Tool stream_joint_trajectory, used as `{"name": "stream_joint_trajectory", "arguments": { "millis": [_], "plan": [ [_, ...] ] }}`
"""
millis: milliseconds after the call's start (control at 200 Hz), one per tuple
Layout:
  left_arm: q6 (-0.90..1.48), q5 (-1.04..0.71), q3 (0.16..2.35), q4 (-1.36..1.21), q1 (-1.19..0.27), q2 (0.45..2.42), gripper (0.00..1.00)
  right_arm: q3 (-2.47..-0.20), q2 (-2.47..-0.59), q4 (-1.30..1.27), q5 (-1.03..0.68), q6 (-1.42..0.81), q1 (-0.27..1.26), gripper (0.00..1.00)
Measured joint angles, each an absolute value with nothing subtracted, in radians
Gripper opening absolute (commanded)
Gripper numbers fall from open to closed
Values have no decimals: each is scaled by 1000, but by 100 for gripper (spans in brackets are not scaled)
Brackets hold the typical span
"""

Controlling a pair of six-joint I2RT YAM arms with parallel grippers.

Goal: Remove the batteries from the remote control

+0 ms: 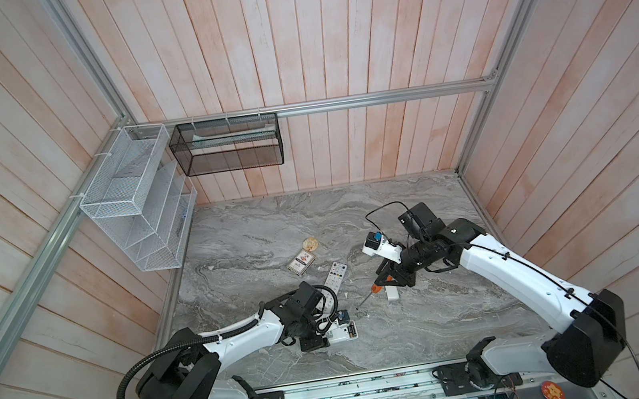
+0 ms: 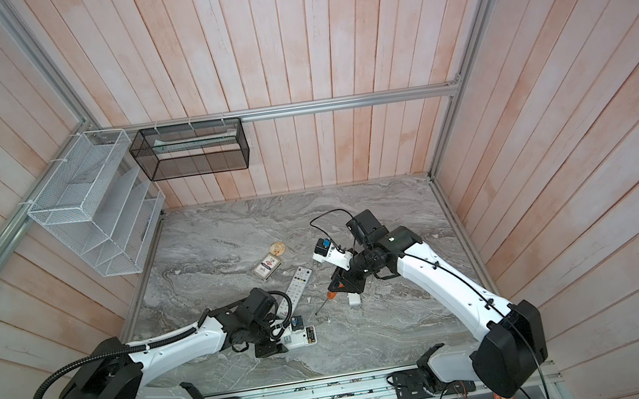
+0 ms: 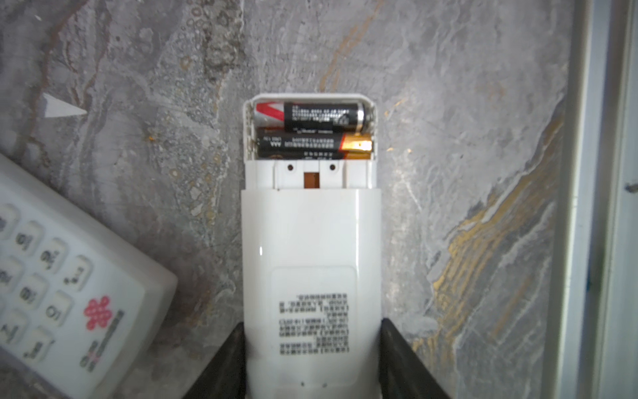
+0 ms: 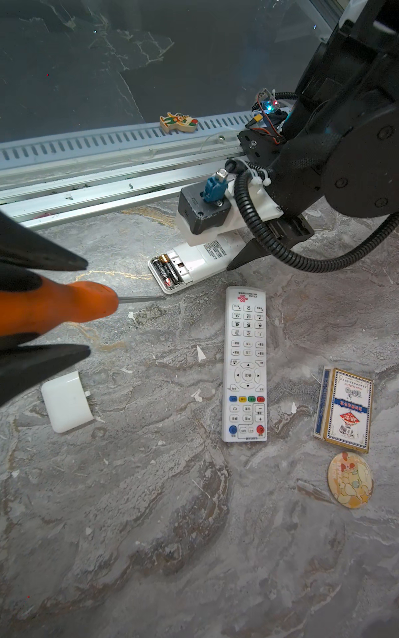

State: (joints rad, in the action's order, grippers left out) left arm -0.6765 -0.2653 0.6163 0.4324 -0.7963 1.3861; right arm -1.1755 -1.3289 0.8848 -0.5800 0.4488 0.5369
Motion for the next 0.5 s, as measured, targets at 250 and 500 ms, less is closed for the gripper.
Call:
{"name": "stream_joint_trajectory", "arguments": {
  "millis": [250, 500],
  "plan": [
    [-668, -231, 581, 423, -795, 1338, 16, -1187, -1386, 881, -604, 382, 537, 0],
    [-662, -226, 574, 411, -795, 1332, 16, -1187, -1393, 857, -595, 290, 537, 0]
  ]
}}
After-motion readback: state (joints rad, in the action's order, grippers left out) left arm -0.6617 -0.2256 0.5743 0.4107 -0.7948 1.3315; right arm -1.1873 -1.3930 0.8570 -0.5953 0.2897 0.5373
